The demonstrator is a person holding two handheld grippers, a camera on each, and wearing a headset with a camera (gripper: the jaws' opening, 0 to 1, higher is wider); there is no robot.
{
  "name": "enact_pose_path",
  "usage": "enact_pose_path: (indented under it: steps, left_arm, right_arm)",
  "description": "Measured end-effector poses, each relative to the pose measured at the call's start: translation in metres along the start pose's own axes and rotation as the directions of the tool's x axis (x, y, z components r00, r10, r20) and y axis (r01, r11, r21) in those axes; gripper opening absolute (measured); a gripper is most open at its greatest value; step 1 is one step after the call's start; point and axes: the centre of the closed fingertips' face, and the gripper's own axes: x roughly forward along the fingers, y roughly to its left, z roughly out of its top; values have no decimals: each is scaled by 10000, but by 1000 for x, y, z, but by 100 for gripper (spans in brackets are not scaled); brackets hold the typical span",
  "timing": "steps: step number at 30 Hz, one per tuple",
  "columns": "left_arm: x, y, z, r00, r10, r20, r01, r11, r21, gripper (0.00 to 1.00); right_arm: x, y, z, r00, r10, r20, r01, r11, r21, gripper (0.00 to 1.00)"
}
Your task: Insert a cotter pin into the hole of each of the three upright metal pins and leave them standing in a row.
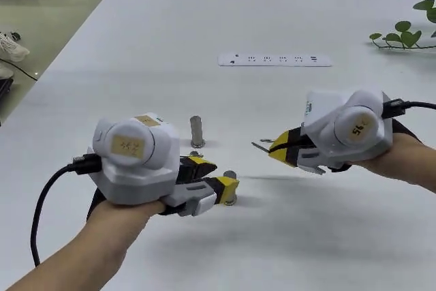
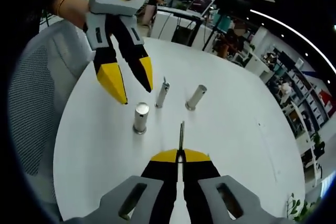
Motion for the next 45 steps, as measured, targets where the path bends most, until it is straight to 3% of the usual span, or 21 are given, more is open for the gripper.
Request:
enact_pose_path:
  steps: [10,22,33,45]
  left_arm:
    - [6,3,10,9995,-292,152,304,9957,-871,17]
    - [11,-6,13,9966,-777,267,811,9834,-1625,11]
    - [14,-14,11,9935,-1126,191,1142,9793,-1671,4]
    - [13,-17,15,9908,-1280,435,1342,9697,-2040,0]
  right_arm:
    - [-2,14,14,9990,286,354,-260,9970,-727,0]
    - [-3,26,26,9962,648,581,-582,9923,-1090,0]
    - [-4,33,32,9938,886,667,-793,9881,-1316,0]
    - [-4,34,36,9938,897,655,-786,9848,-1550,0]
